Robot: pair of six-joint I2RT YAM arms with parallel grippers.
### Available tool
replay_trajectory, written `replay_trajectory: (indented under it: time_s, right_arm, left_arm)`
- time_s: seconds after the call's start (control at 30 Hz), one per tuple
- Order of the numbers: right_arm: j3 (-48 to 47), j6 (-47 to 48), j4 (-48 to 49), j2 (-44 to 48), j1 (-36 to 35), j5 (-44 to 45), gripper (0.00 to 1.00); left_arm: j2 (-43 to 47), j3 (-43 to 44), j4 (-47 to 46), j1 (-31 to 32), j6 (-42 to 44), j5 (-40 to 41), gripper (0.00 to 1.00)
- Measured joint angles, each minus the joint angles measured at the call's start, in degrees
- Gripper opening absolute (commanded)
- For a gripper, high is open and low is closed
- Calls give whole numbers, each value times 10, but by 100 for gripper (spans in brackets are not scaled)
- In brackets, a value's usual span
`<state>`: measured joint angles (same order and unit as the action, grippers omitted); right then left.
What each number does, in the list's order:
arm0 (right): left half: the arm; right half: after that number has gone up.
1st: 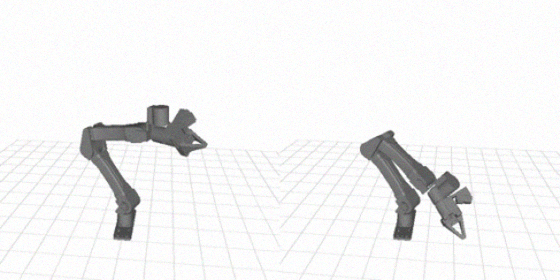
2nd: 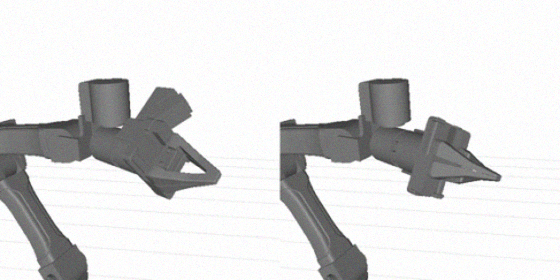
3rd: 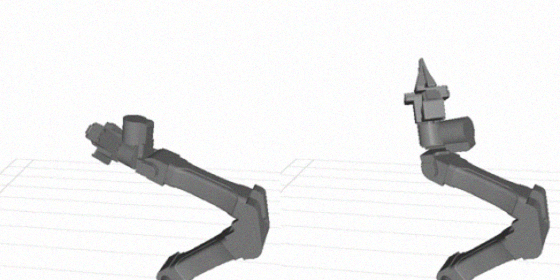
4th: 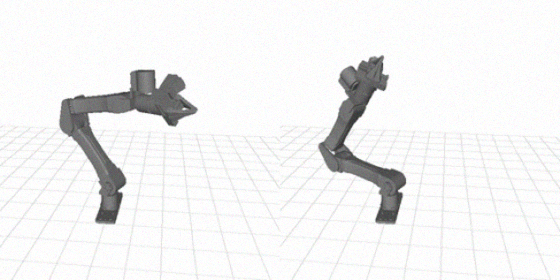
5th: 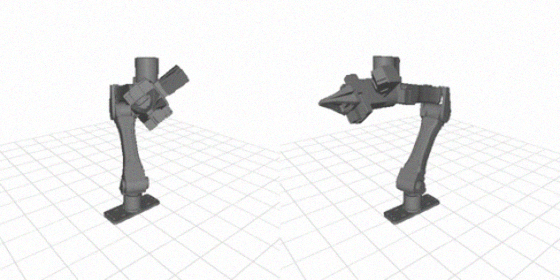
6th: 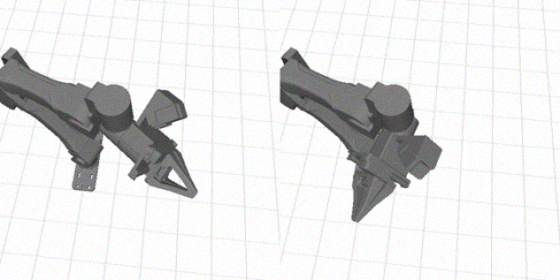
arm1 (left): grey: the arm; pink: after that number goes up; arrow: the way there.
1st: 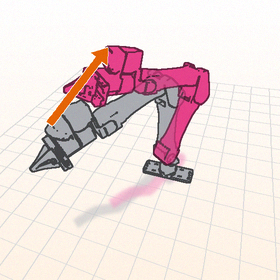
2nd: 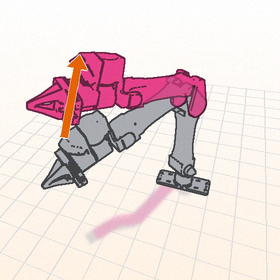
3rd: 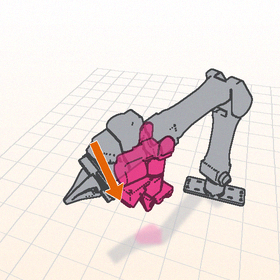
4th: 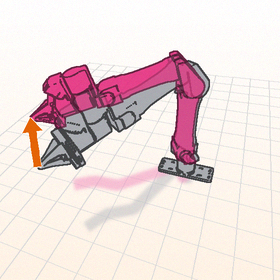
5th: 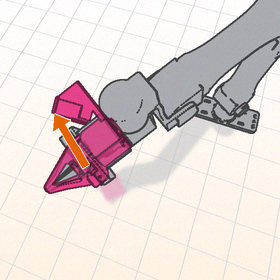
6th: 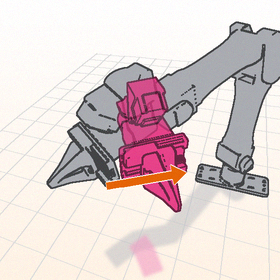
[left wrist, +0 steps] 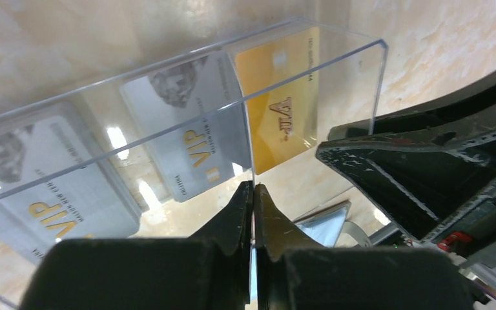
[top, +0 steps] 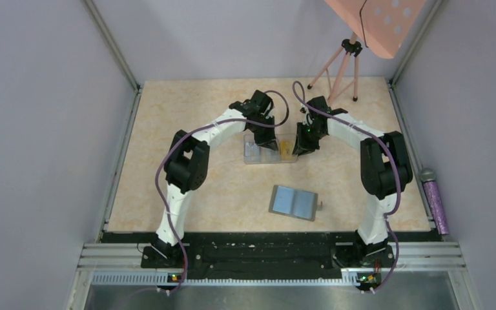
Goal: Put the credit cards into the card holder
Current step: Pick up the credit card from the storage box, then insert the credit card into the card holder.
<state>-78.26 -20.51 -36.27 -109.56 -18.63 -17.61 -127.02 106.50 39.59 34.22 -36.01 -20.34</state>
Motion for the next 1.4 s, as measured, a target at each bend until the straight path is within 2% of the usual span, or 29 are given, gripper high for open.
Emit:
replay_trajectory:
  time_s: [0.17,0.43,0.67,0.9,1.03,1.23,1.4]
  right_arm:
    - [0,0,0,0,0,0,22]
    - [0,3,-1,0,-1,-21,51]
    - [-2,-2,-2,10,-1,-28,64]
    - [-2,-10,-1,56,-1,-32,69]
    - [4,-19,7,91,4,-41,70]
    - [54,-26,15,148,9,-58,69]
    - [132,-27,15,194,11,-63,67]
  left_arm:
    - [0,2,22,-4,0,19,0]
    - [15,-16,17,-3,1,45,0]
    - [99,-87,-18,-3,-3,79,0]
    - [237,-196,-86,-4,-7,102,0]
    - [306,-256,-134,-5,-11,88,0]
    - [354,-330,-217,-5,-27,23,0]
    - [381,-437,-291,6,-65,-14,0]
